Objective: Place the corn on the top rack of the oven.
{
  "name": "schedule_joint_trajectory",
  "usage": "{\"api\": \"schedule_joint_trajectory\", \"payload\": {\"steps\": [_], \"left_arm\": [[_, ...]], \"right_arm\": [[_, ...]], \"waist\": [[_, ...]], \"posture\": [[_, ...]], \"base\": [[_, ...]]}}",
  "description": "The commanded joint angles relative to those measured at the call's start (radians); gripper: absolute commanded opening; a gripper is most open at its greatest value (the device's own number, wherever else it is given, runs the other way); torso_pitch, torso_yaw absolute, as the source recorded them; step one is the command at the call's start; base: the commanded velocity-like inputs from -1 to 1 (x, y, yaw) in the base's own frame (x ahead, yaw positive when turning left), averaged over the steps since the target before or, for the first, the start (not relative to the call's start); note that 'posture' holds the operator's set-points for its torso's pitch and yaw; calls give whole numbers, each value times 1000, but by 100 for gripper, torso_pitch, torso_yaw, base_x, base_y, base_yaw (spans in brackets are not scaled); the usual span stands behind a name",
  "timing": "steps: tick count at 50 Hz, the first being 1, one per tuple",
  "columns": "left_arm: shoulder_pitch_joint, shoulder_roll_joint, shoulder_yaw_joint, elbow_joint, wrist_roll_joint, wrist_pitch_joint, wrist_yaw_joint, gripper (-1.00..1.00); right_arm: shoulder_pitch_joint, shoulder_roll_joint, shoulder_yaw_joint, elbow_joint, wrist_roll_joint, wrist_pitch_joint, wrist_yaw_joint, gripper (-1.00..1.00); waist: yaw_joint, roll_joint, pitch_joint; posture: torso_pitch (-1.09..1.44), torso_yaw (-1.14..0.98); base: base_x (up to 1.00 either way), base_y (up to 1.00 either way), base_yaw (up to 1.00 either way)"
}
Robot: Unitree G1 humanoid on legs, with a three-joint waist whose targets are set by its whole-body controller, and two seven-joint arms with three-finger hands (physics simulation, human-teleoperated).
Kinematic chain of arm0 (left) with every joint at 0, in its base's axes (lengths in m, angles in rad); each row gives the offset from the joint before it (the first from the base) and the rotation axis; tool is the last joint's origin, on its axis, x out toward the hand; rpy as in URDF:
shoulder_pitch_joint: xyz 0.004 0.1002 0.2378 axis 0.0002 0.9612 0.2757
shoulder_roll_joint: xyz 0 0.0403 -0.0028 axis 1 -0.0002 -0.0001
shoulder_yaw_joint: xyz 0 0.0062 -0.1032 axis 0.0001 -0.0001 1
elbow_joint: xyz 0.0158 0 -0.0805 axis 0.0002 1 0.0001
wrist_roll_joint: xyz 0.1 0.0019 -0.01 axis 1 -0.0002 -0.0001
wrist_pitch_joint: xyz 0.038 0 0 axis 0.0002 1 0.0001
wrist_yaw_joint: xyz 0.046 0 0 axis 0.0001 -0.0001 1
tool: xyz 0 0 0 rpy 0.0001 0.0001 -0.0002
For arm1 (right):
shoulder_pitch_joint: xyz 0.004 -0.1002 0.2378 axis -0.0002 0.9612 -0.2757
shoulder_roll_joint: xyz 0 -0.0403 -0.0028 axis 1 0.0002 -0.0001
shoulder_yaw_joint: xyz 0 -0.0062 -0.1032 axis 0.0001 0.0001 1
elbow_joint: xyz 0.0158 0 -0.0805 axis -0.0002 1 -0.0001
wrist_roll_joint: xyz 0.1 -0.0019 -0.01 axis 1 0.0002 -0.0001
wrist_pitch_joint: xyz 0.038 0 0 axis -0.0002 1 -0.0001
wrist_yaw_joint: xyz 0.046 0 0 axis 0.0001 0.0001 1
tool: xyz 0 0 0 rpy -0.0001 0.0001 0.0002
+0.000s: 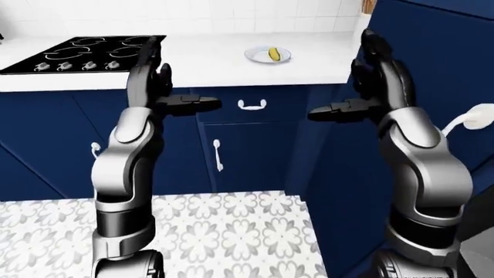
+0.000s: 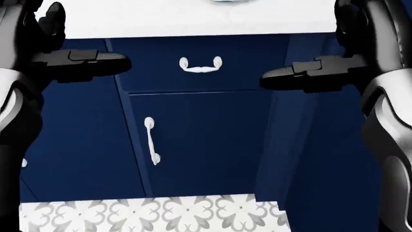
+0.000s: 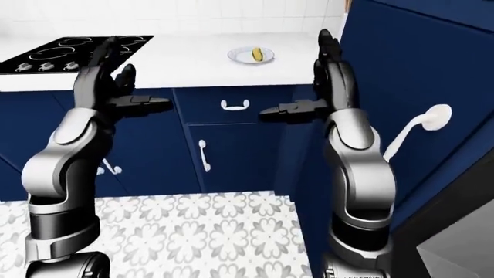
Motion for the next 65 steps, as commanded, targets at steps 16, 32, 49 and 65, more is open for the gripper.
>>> {"api": "schedule_joint_trajectory", "payload": {"steps": [16, 32, 49, 65], "left_arm": [[-34, 1, 0, -29, 4, -31, -6, 100], [-32, 1, -2, -29, 5, -33, -6, 100], [-30, -1, -4, -29, 13, -35, -14, 100], [-30, -6, -7, -26, 18, -38, -18, 100]], "right_arm": [[-29, -10, -7, -15, -3, -42, -6, 100], [-29, -7, 0, -16, -9, -40, 1, 100], [-27, -6, -1, -16, -22, -42, 8, 100], [-32, -3, -1, -11, -20, -40, 6, 100]], "waist": [[-13, 92, -24], [-1, -31, -31], [5, 59, -35], [-11, 7, -26]], "posture": [[0, 0], [0, 0], [0, 0], [0, 0]], "base": [[36, 0, 0], [36, 0, 0], [36, 0, 0], [36, 0, 0]]}}
